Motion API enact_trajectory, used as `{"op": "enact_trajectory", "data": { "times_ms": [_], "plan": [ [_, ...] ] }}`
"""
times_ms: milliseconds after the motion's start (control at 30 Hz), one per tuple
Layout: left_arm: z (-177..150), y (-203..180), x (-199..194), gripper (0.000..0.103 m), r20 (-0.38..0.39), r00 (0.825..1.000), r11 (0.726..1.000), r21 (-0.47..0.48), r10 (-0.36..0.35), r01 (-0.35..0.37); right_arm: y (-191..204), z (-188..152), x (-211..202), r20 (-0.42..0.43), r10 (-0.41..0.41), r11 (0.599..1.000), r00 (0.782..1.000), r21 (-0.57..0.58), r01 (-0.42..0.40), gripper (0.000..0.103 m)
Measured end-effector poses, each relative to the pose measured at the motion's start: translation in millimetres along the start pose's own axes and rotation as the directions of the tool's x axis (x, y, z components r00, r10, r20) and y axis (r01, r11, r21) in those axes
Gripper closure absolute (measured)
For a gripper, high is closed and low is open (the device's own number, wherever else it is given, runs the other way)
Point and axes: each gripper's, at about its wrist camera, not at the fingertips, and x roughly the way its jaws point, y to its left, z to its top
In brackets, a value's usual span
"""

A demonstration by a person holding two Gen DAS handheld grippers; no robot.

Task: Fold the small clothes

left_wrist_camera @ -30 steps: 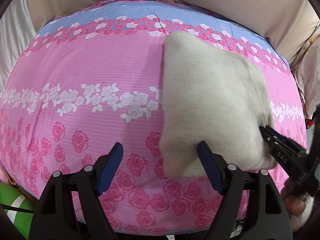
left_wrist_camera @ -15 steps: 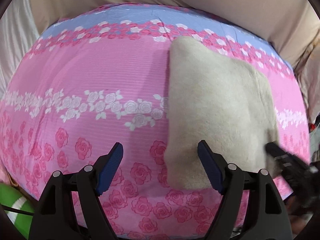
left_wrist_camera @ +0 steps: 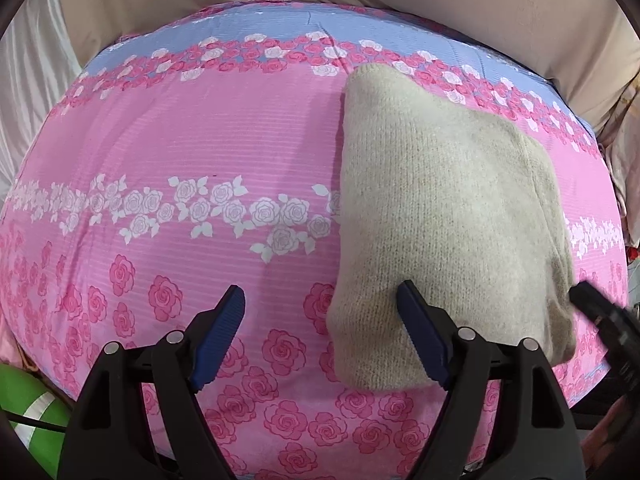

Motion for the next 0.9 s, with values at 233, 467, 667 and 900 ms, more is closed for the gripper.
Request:
{"op": "enact_trajectory", "data": {
  "times_ms": [233,467,667,900],
  "plan": [
    [6,8,-24,0.027,0.067,0.996,0.996,-0.058,-0.065,0.069,-31,35,14,0.018,-0.043,0.998,0.999,0.051,0.042,0.07],
    [26,0,-21,0.027,0.067,0.99,0.99,-0.071,-0.121,0.125,-48,47,54,-0.017,0.065,0.988,0.998,0.139,-0.062,0.06],
    [28,-7,-11,0.027,0.034,0.996,0.995,-0.064,-0.079,0.081,-40,64,70,0.002,0.104,0.988,0.995,0.117,-0.104,0.095],
    [23,-17,-5,0.027,0.011,0.999,0.999,-0.013,-0.047,0.047,-58,58,87,-0.062,-0.004,0.998,0.998,0.069,0.008,0.093]
  ]
}}
